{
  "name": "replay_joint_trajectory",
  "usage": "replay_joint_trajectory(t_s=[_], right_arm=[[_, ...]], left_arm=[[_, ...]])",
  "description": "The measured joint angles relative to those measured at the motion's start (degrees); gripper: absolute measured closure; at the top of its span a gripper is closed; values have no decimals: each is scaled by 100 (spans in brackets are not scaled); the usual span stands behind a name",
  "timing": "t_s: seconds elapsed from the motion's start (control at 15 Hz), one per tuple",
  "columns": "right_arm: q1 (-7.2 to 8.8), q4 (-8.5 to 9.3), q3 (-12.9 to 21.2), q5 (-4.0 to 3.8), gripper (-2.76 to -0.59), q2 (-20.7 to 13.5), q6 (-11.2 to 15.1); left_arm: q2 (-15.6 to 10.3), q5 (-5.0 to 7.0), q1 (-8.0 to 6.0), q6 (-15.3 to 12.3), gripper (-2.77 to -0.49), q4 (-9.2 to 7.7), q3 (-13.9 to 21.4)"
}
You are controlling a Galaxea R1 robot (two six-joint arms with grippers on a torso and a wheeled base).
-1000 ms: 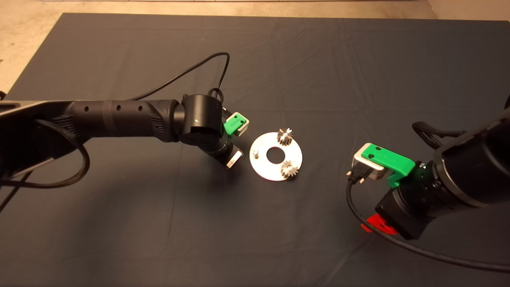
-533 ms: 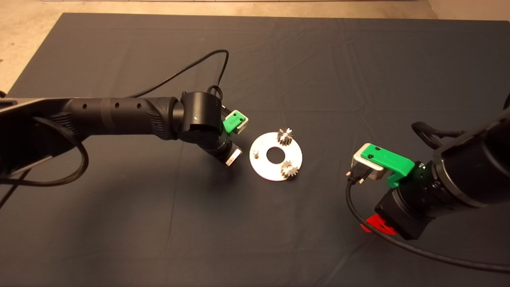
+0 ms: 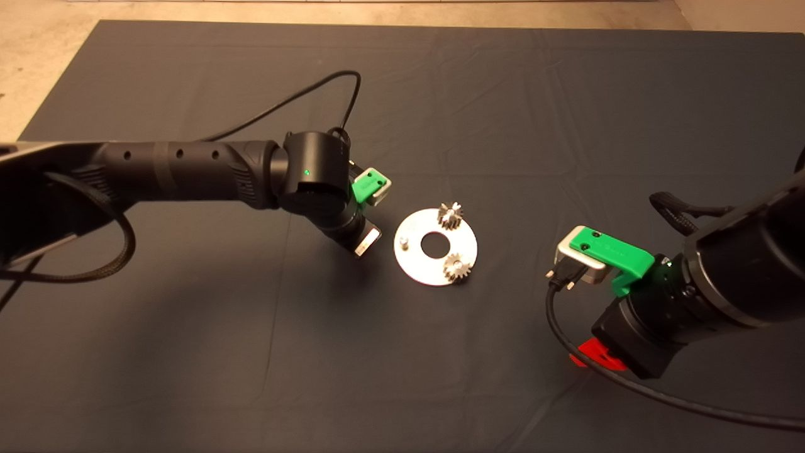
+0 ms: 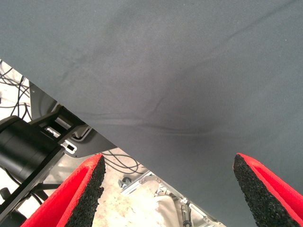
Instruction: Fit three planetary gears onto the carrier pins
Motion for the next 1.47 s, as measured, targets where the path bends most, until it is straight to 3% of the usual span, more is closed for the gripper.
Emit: replay_joint_trajectory(t_s=[0.73, 1.47], right_arm=[[0, 2, 0, 7, -200, 11, 0], [1, 2, -11, 3, -200, 11, 0]], left_arm=[[708, -2, -467, -296, -82, -272, 150], [958, 0, -500, -758, -82, -383, 279]])
